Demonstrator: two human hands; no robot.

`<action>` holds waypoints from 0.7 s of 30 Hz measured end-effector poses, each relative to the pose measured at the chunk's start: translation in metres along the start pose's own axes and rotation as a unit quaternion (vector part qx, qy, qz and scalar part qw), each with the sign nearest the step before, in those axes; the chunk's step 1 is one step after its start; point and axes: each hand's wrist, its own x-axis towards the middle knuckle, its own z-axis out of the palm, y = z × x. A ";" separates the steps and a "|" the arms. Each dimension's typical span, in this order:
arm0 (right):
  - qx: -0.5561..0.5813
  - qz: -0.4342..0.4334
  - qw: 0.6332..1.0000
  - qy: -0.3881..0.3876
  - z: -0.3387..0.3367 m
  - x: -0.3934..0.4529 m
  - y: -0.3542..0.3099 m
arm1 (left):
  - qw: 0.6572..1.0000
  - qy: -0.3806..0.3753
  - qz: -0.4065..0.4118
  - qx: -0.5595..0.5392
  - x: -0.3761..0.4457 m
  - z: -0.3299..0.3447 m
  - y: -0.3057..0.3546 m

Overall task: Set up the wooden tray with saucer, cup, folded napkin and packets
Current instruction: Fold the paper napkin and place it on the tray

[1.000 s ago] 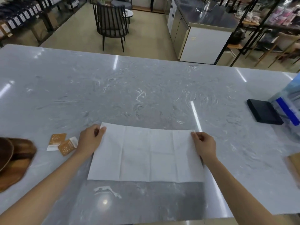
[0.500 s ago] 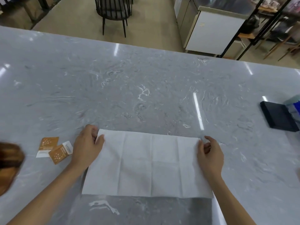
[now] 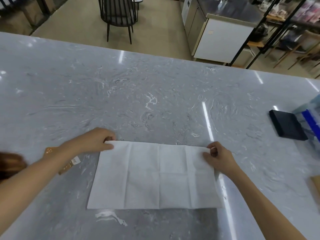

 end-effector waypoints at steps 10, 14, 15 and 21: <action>0.330 0.029 0.941 -0.067 -0.035 -0.010 -0.002 | 0.961 0.081 -0.012 -0.264 -0.044 -0.009 0.005; 0.335 -0.008 0.941 -0.041 -0.052 -0.016 -0.007 | 0.914 0.192 -0.017 -0.357 -0.062 -0.018 0.014; 0.337 -0.021 0.941 -0.035 -0.059 -0.016 -0.010 | 0.904 0.218 -0.015 -0.368 -0.066 -0.022 0.017; 0.330 -0.074 0.941 0.004 -0.106 -0.016 -0.036 | 0.877 0.317 0.014 -0.360 -0.085 -0.061 0.043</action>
